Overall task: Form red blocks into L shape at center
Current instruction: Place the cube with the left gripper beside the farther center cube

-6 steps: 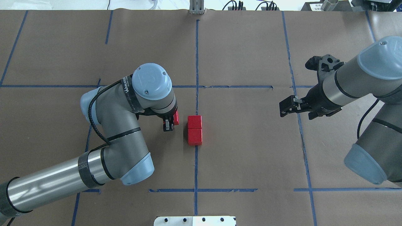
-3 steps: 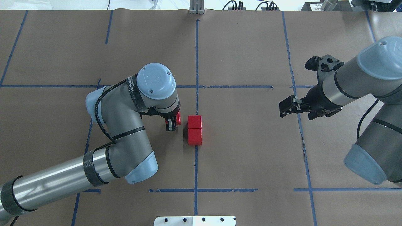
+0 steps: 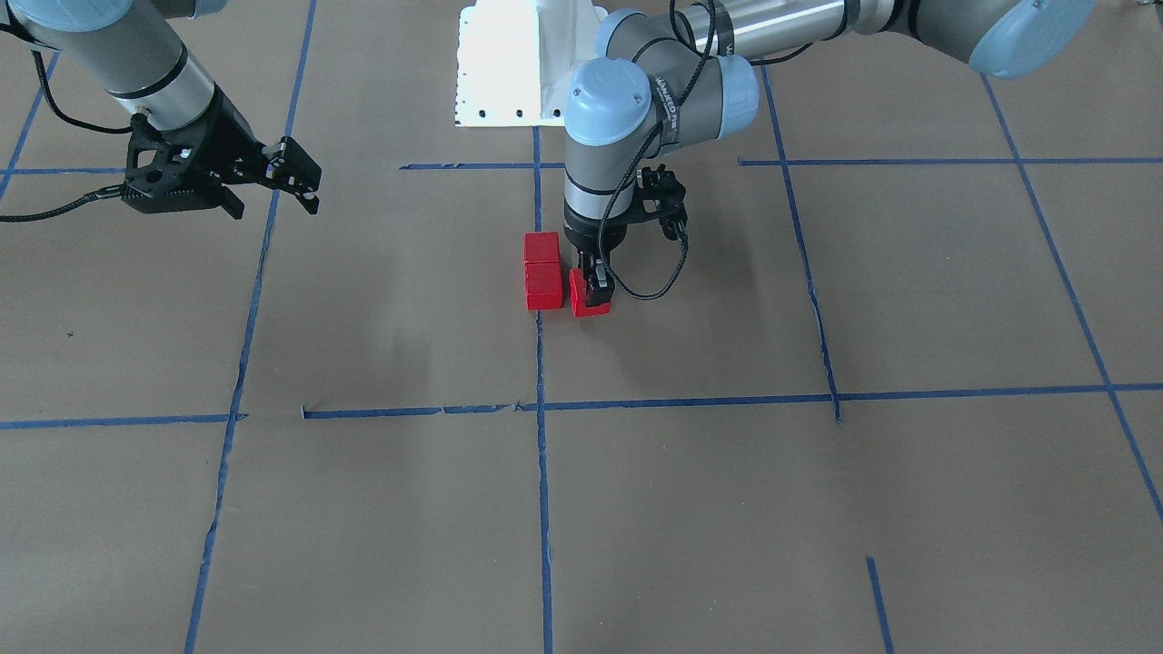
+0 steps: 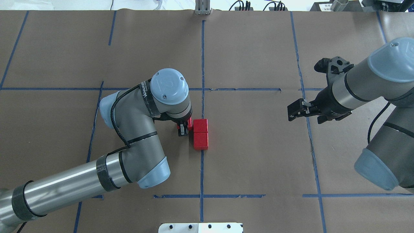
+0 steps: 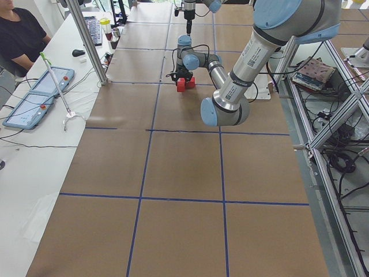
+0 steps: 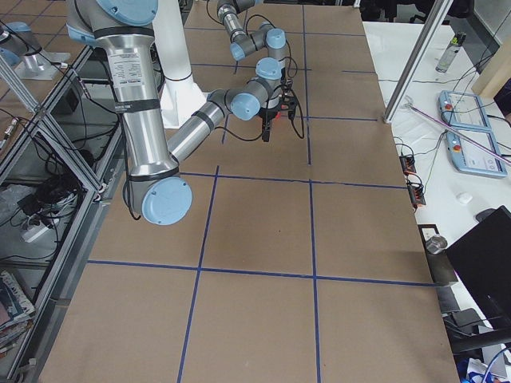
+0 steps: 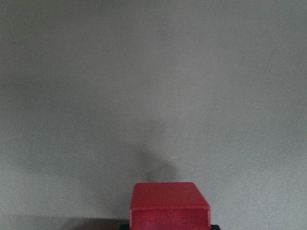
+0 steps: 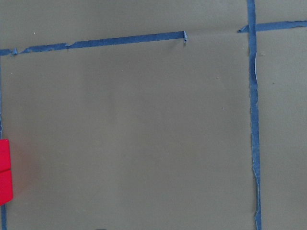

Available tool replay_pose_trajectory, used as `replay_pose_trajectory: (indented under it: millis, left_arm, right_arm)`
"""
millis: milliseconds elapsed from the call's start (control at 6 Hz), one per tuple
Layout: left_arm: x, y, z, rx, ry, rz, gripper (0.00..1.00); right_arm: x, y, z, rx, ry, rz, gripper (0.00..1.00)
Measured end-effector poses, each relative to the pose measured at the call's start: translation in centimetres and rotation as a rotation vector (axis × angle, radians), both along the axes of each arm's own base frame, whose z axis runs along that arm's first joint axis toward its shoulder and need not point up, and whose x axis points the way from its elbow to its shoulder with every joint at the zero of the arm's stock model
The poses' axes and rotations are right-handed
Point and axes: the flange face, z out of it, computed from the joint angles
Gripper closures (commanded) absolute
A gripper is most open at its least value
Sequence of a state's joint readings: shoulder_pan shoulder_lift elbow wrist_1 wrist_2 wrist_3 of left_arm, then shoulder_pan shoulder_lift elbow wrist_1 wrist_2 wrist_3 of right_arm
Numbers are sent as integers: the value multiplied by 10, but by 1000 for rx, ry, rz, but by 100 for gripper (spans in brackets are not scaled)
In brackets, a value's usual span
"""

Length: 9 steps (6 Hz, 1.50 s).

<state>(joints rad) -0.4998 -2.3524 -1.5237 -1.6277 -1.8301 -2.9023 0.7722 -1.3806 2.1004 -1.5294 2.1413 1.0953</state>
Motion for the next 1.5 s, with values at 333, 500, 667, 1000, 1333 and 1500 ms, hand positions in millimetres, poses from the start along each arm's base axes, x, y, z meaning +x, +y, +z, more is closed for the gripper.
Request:
replay_pose_trajectory:
  millis: [333,500,667,1000,1333,1500]
  left_arm:
    - [6,8,3,-11,3,24,100]
    - [6,10,4,-18,7,34,99]
    - [6,12,3,-19,9,38,98]
    - [6,12,3,-17,11,41,85]
    - [6,11,3,-17,11,38,0]
    - [5,10,0,-16,15,35,0]
  right_arm:
    - [0,0,0,1,-1,0,0]
    - [0,0,0,1,-1,0,0]
    - [0,0,0,0,0,0,0]
    - [0,0,0,0,0,0,0]
    - [0,0,0,0,0,-1,0]
    - [0,0,0,1,-1,-1,0]
